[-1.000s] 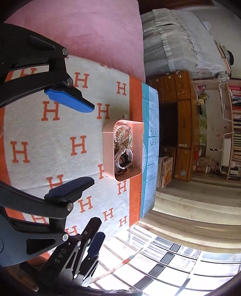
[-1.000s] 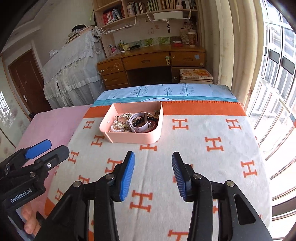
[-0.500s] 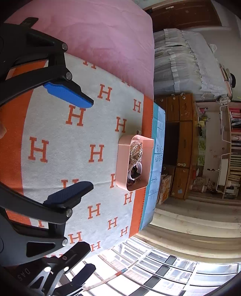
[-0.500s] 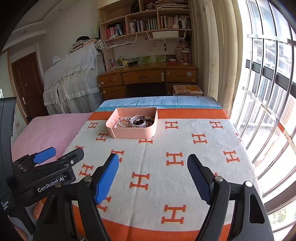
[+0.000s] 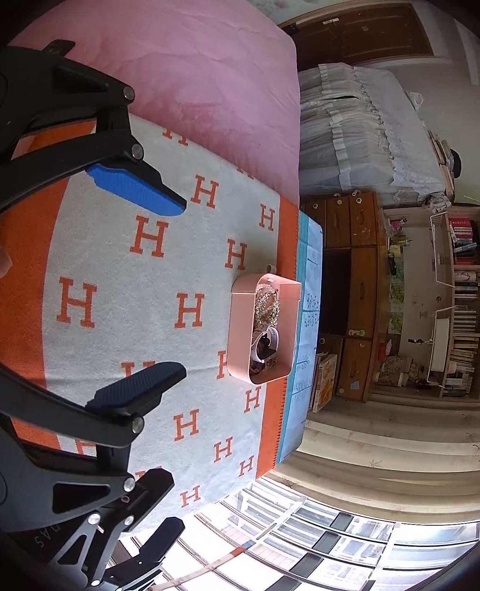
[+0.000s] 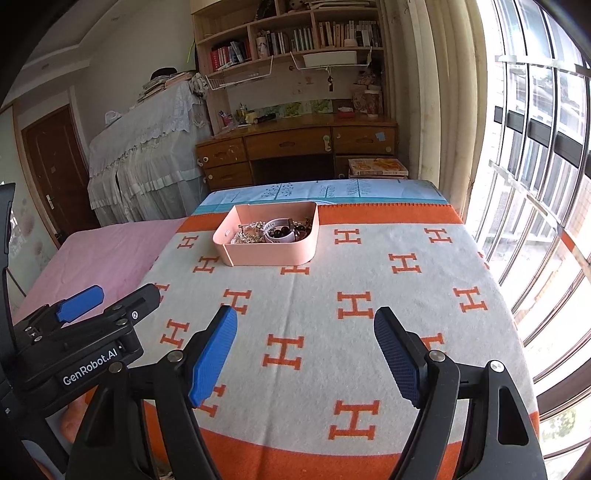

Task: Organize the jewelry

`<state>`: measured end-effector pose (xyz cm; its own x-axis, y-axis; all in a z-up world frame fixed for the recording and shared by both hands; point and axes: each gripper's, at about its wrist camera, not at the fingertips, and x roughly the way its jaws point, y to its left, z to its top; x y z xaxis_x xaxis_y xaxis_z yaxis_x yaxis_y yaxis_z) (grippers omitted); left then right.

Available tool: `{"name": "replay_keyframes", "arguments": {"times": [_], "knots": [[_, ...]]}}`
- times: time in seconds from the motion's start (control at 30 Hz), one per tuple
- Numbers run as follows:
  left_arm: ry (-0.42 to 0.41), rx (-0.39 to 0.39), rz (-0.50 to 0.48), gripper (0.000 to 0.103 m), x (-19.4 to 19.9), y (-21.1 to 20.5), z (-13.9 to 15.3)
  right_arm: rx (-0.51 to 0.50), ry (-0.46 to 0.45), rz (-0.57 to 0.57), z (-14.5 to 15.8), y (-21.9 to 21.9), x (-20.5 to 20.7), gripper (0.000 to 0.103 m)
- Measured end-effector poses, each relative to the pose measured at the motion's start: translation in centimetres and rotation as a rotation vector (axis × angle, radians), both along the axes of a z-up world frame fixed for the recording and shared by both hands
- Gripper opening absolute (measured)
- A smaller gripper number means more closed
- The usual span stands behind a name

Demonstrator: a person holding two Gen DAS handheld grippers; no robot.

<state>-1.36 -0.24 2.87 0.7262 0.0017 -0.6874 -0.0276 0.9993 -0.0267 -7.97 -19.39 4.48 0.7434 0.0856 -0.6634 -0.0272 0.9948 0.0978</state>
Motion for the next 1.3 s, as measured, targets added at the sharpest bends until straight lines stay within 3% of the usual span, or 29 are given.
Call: {"name": "replay_keyframes", "arguments": {"times": [1.3], "knots": [[0.007, 0.023, -0.014, 0.080, -0.20, -0.30, 0.09, 0.005, 0.013, -0.002, -0.55, 0.12, 0.75, 0.078]]}}
